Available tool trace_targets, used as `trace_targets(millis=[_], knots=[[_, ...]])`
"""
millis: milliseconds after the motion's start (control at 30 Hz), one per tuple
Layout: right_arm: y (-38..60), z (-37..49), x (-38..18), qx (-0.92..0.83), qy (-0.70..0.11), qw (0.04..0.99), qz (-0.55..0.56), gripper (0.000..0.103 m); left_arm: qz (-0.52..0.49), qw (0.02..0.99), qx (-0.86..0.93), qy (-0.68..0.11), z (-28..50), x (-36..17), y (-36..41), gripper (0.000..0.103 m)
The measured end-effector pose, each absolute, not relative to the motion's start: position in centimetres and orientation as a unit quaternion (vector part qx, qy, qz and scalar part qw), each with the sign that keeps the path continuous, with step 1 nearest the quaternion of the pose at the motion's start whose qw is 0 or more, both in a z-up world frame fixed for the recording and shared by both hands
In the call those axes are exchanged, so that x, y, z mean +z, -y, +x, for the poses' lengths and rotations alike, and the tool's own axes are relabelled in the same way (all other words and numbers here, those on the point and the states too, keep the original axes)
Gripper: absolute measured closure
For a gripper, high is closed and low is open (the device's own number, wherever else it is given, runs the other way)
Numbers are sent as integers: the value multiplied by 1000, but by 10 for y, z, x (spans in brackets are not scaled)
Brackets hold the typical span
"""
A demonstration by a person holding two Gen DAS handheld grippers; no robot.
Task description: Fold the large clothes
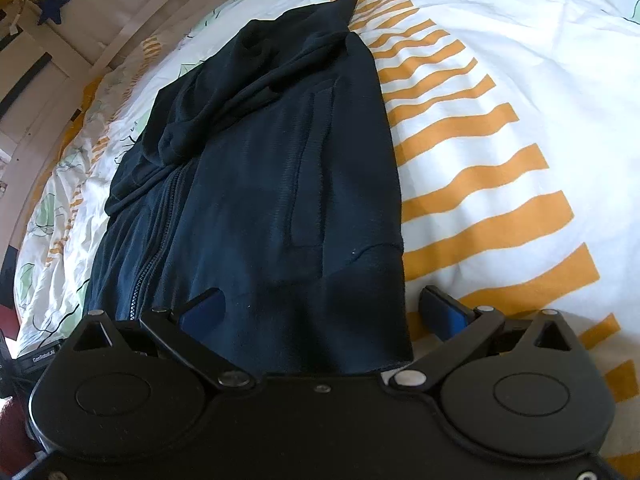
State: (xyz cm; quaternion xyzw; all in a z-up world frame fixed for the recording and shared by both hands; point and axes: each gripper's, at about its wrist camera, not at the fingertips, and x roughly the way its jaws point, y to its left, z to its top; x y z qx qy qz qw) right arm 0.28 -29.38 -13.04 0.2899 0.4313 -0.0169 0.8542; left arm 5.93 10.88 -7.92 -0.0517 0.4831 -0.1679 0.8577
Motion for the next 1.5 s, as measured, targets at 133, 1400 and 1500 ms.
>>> trace_targets(millis=[133, 1400, 1500], knots=[[293, 3, -131, -14, -433, 854, 289, 0, -59, 858, -178, -478, 51, -76, -110, 2], [318, -9, -121, -10, -381, 845, 375, 84, -254, 842, -145, -452, 59, -56, -161, 94], [325, -12, -107, 21, -334, 847, 414, 86, -271, 847, -161, -428, 64, -38, -163, 94]])
